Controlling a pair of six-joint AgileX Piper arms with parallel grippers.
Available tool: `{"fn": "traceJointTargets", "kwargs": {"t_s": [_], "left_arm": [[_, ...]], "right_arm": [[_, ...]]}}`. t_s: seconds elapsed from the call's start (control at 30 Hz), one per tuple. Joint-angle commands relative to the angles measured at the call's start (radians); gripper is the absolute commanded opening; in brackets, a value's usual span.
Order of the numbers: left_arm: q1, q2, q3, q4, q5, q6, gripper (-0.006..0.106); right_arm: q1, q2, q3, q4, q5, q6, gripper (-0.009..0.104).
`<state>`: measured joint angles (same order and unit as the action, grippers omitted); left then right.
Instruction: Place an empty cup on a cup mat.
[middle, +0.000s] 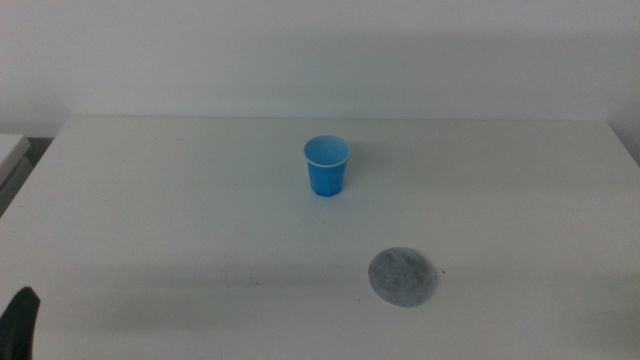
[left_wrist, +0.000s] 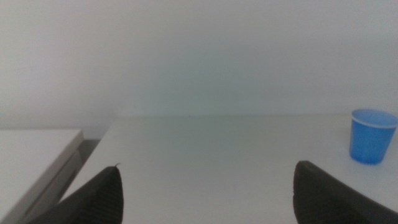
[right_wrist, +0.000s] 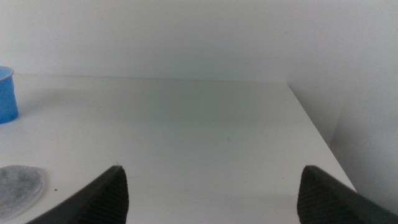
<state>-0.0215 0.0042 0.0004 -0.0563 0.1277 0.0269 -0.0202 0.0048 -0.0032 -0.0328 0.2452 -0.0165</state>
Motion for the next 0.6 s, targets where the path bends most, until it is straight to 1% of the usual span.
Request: {"fn": "traceJointTargets", "kwargs": {"t_s": [0.0, 0.07, 0.13, 0.23, 0.37, 0.43, 0.57], "left_arm": [[0.0, -0.004, -0.033, -0.014, 0.042, -0.001, 0.094], [0.0, 0.057, -0.142, -0.014, 0.196, -0.001, 0.094], [0.0, 0.172, -0.31, -0.014, 0.409, -0.001, 0.094], [0.0, 0.365, -0.548, -0.011, 0.611, 0.025, 0.094], [0.0, 0.603, -0.805, -0.021, 0.776, 0.025, 0.094], [0.0, 0.733, -0.915, -0.047, 0.843, 0.025, 0.094], [-0.007, 0.984, -1.087, -0.132, 0.919, 0.027, 0.094]], "right_arm": [[0.003, -0.005, 0.003, -0.006, -0.007, -0.004, 0.093], [0.003, -0.005, 0.003, -0.006, -0.007, -0.004, 0.093], [0.003, -0.005, 0.003, -0.006, -0.007, -0.004, 0.093], [0.003, -0.005, 0.003, -0.006, -0.007, -0.004, 0.093], [0.003, -0.005, 0.003, -0.006, -0.007, -0.004, 0.093], [0.003, -0.005, 0.003, -0.006, -0.007, -0.004, 0.093], [0.003, -0.005, 0.003, -0.006, -0.007, -0.004, 0.093]]}}
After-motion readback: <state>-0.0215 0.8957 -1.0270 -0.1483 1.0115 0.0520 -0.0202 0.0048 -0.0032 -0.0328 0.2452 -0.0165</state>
